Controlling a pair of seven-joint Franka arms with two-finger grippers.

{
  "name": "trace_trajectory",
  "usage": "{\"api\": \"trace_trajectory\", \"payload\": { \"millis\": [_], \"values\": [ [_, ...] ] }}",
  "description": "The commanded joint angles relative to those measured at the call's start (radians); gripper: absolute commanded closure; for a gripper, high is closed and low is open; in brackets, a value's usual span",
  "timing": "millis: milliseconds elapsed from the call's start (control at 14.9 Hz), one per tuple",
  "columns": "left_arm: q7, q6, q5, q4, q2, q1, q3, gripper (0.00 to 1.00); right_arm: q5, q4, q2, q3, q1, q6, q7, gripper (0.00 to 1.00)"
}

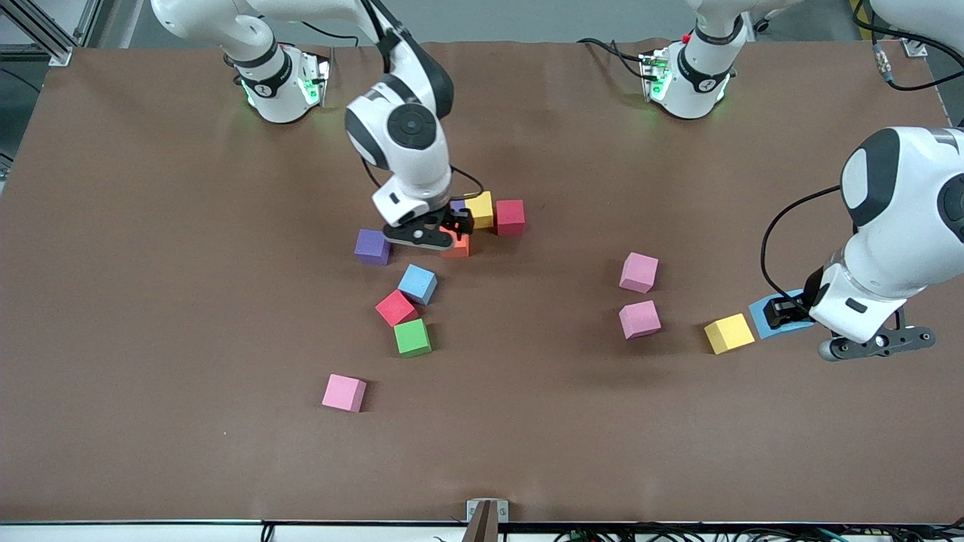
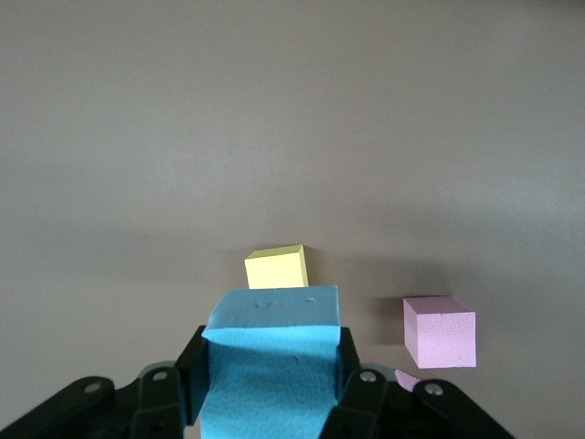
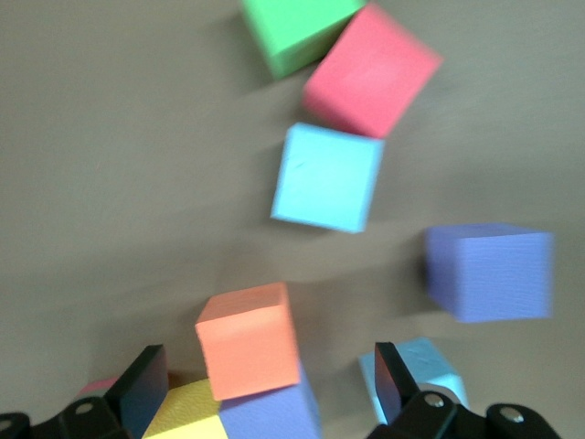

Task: Arrange 11 blocks into digit 3
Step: 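Place the orange cube by the row while the left gripper carries blue, then grasp the second blue cube beside the red cube with the right gripper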

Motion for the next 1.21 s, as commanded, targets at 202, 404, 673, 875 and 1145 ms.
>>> {"api": "trace_trajectory", "payload": {
  "millis": [202, 404, 673, 875, 1145],
  "values": [
    [-0.063, -0.022, -0.015, 0.005, -0.014, -0.011, -0.006, 0.81, 0.019, -0.031, -0.123, 0.003, -0.154, -0.159, -0.015, 0.00],
    [-0.119, -0.009, -0.016, 0.005, 0.009, -0.016, -0.008, 0.81, 0.009, -0.022, -0.105, 0.004, -0.182, -0.115, -0.012, 0.00],
    [-0.154, -0.006, -0.019, 0.007, 0.009, -0.014, -0.008, 0.81, 0.045, -0.007, -0.025, 0.006, -0.197, 0.019, -0.009, 0.00],
    [-0.157, -0.018, -0.022, 0.005, -0.003, -0.011, -0.011, 0.81, 0.080, 0.009, 0.042, 0.006, -0.197, 0.108, -0.006, 0.00],
    [-0.237, -0.052, -0.033, 0.007, -0.014, -0.013, -0.039, 0.81, 0.080, 0.068, 0.156, 0.006, -0.185, 0.160, 0.004, 0.00]
  ]
}}
